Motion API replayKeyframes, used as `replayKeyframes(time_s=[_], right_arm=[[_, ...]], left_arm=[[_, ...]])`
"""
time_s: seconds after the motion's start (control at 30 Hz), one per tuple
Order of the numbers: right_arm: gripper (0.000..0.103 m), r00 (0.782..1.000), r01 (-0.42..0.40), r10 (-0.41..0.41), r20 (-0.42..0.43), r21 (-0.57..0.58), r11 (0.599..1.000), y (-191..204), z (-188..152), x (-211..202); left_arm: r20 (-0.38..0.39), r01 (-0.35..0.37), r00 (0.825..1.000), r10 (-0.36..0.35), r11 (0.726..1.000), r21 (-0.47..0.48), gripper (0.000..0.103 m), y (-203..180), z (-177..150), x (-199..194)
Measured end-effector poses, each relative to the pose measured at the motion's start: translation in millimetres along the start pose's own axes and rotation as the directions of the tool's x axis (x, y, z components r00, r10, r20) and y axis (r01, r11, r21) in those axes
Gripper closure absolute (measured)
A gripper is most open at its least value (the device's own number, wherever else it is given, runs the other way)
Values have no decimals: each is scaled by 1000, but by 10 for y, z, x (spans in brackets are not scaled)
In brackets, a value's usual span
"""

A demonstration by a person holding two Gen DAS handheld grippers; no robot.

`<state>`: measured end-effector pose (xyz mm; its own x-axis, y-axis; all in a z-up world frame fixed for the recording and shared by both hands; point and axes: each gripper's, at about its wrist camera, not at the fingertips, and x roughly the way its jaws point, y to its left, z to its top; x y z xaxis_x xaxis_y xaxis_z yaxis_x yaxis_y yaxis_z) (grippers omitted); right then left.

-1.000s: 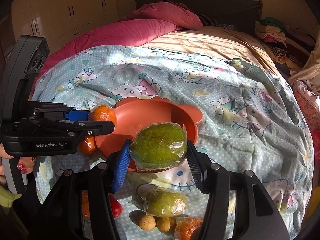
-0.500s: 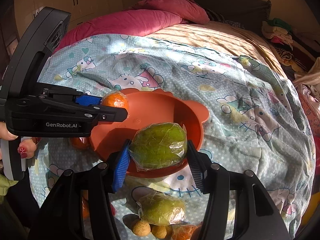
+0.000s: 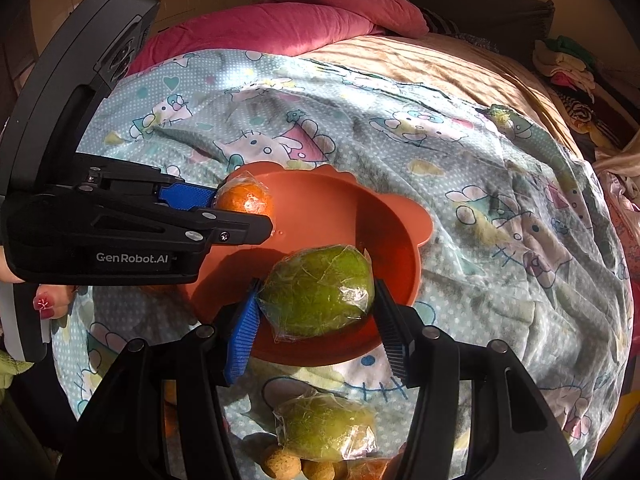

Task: Organize fruits
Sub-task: 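Lift and carry the bagged orange and green fruit over the orange plate with both tools, then lower both fruits into the orange plate and open both tools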

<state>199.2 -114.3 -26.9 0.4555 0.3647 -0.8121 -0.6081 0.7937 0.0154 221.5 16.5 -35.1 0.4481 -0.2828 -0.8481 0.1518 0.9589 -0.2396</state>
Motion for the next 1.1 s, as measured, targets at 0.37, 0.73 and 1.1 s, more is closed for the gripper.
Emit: replayKeyframes(time_s=[0.37,0.73,1.1], right_arm=[[48,1000,-9,9,0,-2,1000,-5,-17,4],[48,1000,-7,7,11,0,1000,16,-37,-41],[45,1000,-9,9,18,1,1000,16,-50,-80]], left_arm=[[-1,-1,1000,1,1000,-1,71,-12,5,28],[-6,-5,1000,5,1000,0,71,-19,7,35],[-4,-7,1000,7,1000,-5,68,-7,-3,24]])
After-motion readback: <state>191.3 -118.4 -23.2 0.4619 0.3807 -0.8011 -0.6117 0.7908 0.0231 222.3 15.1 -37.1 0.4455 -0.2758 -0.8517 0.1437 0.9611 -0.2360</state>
